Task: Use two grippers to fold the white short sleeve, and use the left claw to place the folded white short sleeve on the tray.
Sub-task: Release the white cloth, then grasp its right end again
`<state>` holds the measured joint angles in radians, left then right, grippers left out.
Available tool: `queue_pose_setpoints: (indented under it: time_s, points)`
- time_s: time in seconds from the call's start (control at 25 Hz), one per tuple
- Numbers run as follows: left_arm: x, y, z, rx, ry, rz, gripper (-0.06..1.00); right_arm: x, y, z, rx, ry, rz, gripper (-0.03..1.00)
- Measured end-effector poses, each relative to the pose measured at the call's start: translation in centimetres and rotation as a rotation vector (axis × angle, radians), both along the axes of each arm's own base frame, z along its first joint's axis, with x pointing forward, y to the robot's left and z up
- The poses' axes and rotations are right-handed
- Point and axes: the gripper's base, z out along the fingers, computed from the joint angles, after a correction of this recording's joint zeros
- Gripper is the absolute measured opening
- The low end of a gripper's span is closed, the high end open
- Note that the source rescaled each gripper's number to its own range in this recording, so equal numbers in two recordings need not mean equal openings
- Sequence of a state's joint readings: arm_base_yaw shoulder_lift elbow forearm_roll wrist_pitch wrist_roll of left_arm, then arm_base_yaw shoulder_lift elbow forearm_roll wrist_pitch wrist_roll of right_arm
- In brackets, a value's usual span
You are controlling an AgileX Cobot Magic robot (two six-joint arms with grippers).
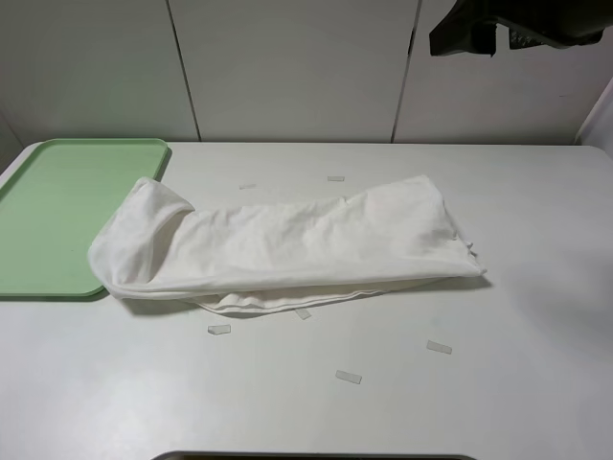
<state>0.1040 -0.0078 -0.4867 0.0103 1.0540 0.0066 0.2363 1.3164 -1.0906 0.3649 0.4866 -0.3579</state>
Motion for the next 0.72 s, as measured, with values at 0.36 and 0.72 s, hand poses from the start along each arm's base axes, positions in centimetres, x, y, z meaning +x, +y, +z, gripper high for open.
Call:
queue_pose_setpoints:
  time_s: [0.36, 0.72]
  points:
    - [0.0, 0.0, 0.0, 0.000, 0.000, 0.004, 0.96, 0.0, 0.5, -1.1, 0.052, 0.108, 0.005, 1.00]
    - [0.0, 0.0, 0.0, 0.000, 0.000, 0.004, 0.96, 2.9, 1.5, -8.1, -0.004, 0.402, 0.042, 1.00]
